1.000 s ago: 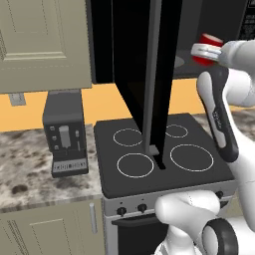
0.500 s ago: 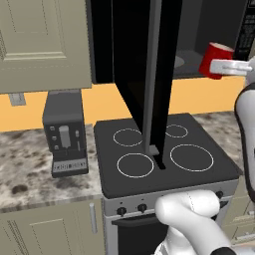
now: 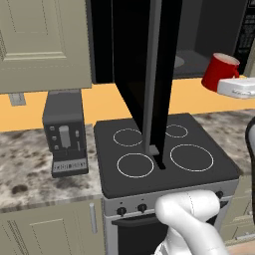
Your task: Pick the cup of tea, navigate to the dining table, and place it on the saucer.
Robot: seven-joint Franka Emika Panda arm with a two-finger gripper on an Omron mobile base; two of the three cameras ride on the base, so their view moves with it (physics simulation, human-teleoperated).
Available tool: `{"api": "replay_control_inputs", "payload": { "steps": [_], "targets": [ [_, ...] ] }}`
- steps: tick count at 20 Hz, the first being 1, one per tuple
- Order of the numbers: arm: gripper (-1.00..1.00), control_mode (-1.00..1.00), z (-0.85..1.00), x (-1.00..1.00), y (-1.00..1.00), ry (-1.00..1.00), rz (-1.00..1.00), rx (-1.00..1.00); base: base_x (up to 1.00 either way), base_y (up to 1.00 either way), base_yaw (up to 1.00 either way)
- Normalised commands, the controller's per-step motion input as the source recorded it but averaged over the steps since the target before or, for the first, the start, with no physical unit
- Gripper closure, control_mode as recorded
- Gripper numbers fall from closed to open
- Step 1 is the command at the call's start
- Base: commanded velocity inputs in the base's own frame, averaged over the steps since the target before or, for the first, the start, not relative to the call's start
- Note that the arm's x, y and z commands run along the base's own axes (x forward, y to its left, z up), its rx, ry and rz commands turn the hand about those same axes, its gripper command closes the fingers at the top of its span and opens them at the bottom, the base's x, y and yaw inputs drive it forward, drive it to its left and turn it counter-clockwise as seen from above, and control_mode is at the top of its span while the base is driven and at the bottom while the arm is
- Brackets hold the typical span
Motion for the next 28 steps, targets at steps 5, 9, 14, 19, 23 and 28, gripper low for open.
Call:
{"api": "replay_control_inputs", "payload": {
  "steps": [5,9,14,19,23,28],
  "targets": [
    [1.0,-1.0,-0.11,0.0,0.32,0.0,0.0,-0.05,0.0,0.0,0.0],
    [1.0,-1.0,0.05,-0.12,0.08,-0.01,0.0,0.0,0.0,0.0,0.0],
    [1.0,-1.0,0.08,-0.12,0.0,-0.02,0.0,0.0,0.0,0.0,0.0],
    [1.0,1.0,0.06,-0.11,0.0,-0.02,0.0,0.0,-0.03,0.0,0.0],
    [1.0,1.0,0.0,0.0,0.0,0.0,0.0,0.0,-0.74,0.0,-0.04],
    [1.0,1.0,0.0,0.0,0.0,0.0,0.0,0.0,-1.0,-0.04,-0.1]
  ]
}}
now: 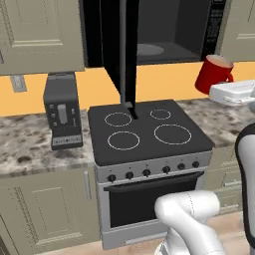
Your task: Pick the cup of tea, navigate to the dining table, and place it on the saucer.
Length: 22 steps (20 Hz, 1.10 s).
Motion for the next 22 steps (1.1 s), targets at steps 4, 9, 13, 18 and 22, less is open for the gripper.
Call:
{"api": "replay_control_inputs", "payload": {
  "steps": [4,9,13,18,22],
  "targets": [
    [1.0,1.0,0.0,0.0,0.0,0.0,0.0,0.0,-1.0,-0.65,0.07],
    [1.0,1.0,0.0,0.0,0.0,0.0,0.0,0.0,-0.89,-0.89,0.34],
    [1.0,1.0,0.0,0.0,0.0,0.0,0.0,0.0,-0.5,-0.31,0.8],
    [1.0,1.0,0.0,0.0,0.0,0.0,0.0,0.0,0.0,0.0,1.0],
    [1.0,1.0,0.0,0.0,0.0,0.0,0.0,0.0,0.0,0.0,0.97]
  ]
}}
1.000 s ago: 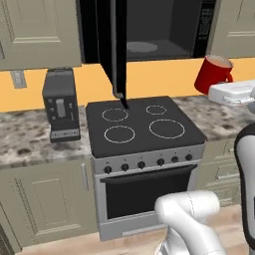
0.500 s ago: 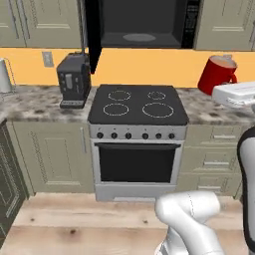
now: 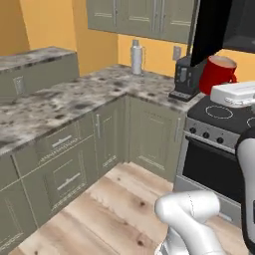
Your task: Pick the cup of tea, navigate to the dining table, and place it on the saucer.
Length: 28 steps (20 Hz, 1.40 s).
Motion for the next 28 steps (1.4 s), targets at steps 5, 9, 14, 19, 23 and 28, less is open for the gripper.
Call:
{"api": "replay_control_inputs", "payload": {
  "steps": [5,9,14,19,23,28],
  "targets": [
    [1.0,1.0,0.0,0.0,0.0,0.0,0.0,0.0,0.04,0.0,0.89],
    [1.0,1.0,0.0,0.0,0.0,0.0,0.0,0.0,0.05,0.0,0.72],
    [1.0,1.0,0.0,0.0,0.0,0.0,0.0,0.0,0.0,0.37,0.17],
    [1.0,1.0,0.0,0.0,0.0,0.0,0.0,0.0,0.09,0.89,0.47],
    [1.0,1.0,0.0,0.0,0.0,0.0,0.0,0.0,0.27,0.95,0.49],
    [1.0,1.0,0.0,0.0,0.0,0.0,0.0,0.0,0.38,1.0,0.38]
  ]
}}
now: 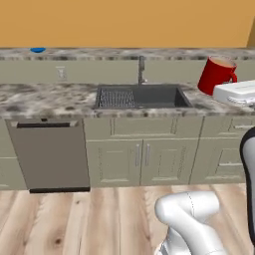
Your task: Pick the cup of tea, navigate to the dining table, and place it on the saucer.
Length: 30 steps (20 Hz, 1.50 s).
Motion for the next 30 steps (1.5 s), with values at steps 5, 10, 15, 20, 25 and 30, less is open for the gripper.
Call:
{"api": "replay_control_inputs", "payload": {
  "steps": [5,10,15,20,25,30],
  "targets": [
    [1.0,1.0,0.0,0.0,0.0,0.0,0.0,0.0,0.57,1.0,0.17],
    [1.0,1.0,0.0,0.0,0.0,0.0,0.0,0.0,0.53,1.0,0.0],
    [1.0,1.0,0.0,0.0,0.0,0.0,0.0,0.0,0.54,1.0,0.0],
    [1.0,1.0,0.0,0.0,0.0,0.0,0.0,0.0,0.59,1.0,0.01],
    [1.0,1.0,0.0,0.0,0.0,0.0,0.0,0.0,0.56,1.0,0.03],
    [1.0,1.0,0.0,0.0,0.0,0.0,0.0,0.0,0.6,1.0,0.0]
  ]
}}
